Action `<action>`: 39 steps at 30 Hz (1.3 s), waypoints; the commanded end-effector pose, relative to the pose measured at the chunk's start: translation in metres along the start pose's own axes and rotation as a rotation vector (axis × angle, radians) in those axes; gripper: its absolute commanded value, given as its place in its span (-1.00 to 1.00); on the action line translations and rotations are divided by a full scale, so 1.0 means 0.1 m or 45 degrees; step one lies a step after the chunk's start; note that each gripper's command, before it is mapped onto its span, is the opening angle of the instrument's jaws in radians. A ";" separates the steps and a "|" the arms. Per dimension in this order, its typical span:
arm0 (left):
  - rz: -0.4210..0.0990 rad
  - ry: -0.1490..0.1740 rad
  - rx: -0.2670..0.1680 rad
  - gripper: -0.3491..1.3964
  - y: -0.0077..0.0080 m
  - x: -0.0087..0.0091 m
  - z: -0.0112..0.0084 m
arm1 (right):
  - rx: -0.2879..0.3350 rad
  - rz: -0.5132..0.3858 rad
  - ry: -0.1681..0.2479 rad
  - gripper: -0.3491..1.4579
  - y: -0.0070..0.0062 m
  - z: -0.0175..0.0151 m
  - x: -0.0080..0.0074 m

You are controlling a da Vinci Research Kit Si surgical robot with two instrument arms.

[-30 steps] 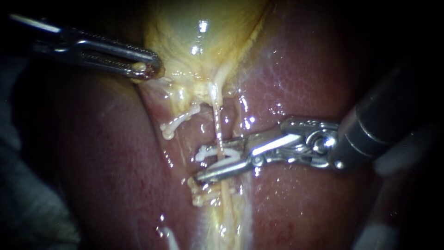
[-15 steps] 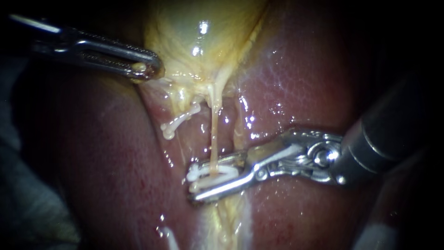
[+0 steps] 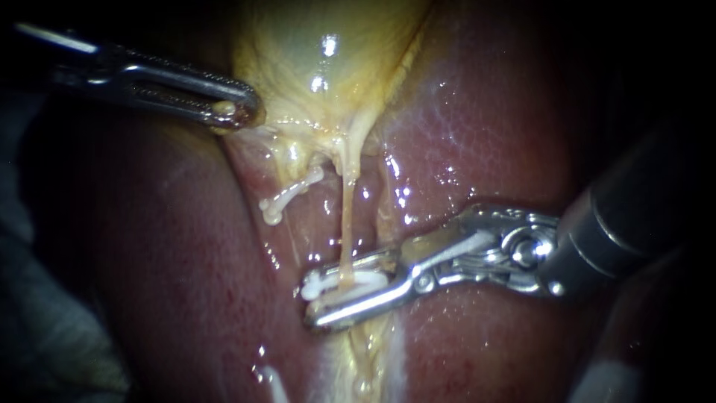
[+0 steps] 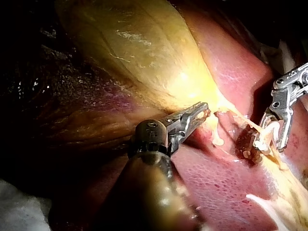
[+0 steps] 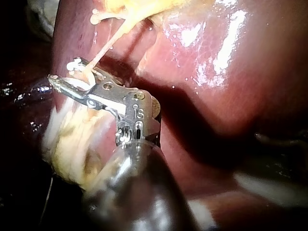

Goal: Clipping second clip right tube

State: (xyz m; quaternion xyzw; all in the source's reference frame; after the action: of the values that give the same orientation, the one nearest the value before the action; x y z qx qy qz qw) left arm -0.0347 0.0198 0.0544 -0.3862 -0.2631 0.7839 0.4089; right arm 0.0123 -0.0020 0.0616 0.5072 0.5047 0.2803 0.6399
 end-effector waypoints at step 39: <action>0.000 0.000 0.001 -1.00 0.000 0.000 0.001 | 0.012 0.029 -0.002 -1.00 -0.006 -0.013 0.007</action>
State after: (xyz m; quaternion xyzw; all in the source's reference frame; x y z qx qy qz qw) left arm -0.0348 0.0198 0.0545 -0.3861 -0.2629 0.7839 0.4091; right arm 0.0111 -0.0012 0.0608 0.5166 0.4987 0.2862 0.6344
